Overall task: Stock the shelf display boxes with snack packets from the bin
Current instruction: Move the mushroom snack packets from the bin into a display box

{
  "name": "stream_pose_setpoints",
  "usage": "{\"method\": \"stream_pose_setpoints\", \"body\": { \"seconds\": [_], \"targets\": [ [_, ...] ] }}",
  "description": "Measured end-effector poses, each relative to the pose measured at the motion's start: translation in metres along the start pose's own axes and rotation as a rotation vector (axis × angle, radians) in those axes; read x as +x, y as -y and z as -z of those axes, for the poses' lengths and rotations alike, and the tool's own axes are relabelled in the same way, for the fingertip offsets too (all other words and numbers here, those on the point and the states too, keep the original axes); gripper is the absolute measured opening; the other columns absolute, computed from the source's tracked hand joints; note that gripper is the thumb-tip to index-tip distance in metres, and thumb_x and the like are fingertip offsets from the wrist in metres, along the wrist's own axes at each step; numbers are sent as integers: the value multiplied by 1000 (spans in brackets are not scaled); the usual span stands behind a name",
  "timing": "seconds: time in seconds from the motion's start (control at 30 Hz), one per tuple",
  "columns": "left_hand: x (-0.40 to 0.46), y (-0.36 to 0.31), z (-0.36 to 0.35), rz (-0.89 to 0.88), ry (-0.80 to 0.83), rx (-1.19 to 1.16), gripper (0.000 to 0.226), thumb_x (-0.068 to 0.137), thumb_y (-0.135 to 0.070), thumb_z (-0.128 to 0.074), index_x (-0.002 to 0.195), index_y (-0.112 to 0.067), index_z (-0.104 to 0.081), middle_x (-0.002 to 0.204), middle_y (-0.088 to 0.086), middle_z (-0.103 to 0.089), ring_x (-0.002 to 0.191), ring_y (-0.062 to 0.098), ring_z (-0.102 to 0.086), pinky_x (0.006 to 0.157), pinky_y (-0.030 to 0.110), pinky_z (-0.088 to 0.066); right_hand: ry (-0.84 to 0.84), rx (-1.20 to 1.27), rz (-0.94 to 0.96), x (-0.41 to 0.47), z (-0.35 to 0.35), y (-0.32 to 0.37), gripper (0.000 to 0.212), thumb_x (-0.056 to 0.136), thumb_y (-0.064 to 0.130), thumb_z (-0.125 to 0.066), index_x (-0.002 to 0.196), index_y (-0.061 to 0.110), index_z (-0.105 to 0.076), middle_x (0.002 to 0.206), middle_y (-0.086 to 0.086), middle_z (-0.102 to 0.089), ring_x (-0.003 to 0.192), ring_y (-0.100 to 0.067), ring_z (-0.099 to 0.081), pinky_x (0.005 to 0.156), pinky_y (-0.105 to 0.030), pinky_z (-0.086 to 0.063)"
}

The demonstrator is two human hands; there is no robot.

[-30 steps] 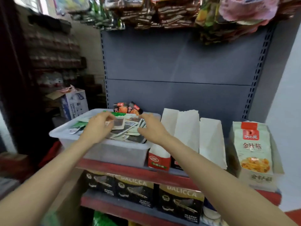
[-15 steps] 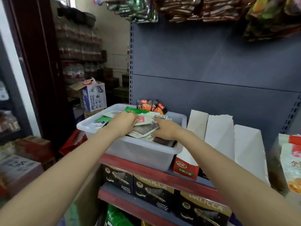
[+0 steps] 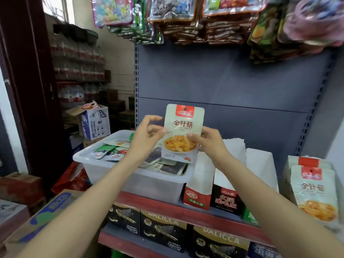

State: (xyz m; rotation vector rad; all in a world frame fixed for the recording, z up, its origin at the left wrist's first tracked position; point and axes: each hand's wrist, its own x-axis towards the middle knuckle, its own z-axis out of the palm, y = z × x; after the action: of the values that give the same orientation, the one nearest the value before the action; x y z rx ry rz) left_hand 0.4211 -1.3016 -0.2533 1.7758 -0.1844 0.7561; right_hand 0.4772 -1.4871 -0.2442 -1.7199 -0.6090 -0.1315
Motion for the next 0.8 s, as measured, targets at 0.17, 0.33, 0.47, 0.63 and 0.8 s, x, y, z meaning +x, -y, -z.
{"method": "stream_pose_setpoints", "body": {
  "seconds": [0.17,0.33,0.47,0.63,0.8],
  "targets": [
    [-9,-16,-58,54,246,5,69,80,-3,-70,132,-37,-38,93,4,-65,84,22,-67,73,37,-57,-87,45,-49,-32,56,1,29,87,10,-64,113,22,-58,109,4,-69,93,-12,-68,71,-34,-59],
    [-27,-40,-131,46,398,-32,78,81,-3,-70,139,-37,-31,99,7,-61,87,18,-66,67,31,-58,-240,-24,-17,-72,126,-9,55,82,1,-68,126,24,-44,105,0,-69,94,-11,-67,66,-28,-57],
    [-39,-59,-199,52,469,-63,77,82,-3,-68,138,-36,-27,103,6,-58,89,20,-66,66,37,-59,-352,-86,17,-101,182,-14,57,80,-4,-68,122,26,-43,95,0,-70,85,-14,-69,65,-33,-59],
    [-52,-77,-263,22,468,-24,47,86,-9,-65,124,-21,-39,93,3,-60,85,18,-65,64,36,-60,-443,-177,9,-121,238,-24,51,80,-2,-68,115,25,-42,98,-4,-68,85,-14,-68,67,-30,-57],
    [-59,-80,-293,-115,426,268,34,87,-25,-66,110,-24,-40,79,-4,-64,74,12,-63,62,34,-52,-436,-320,-33,-132,266,-40,46,82,8,-69,115,21,-38,97,6,-62,84,-7,-64,66,-21,-53]
  ]
}}
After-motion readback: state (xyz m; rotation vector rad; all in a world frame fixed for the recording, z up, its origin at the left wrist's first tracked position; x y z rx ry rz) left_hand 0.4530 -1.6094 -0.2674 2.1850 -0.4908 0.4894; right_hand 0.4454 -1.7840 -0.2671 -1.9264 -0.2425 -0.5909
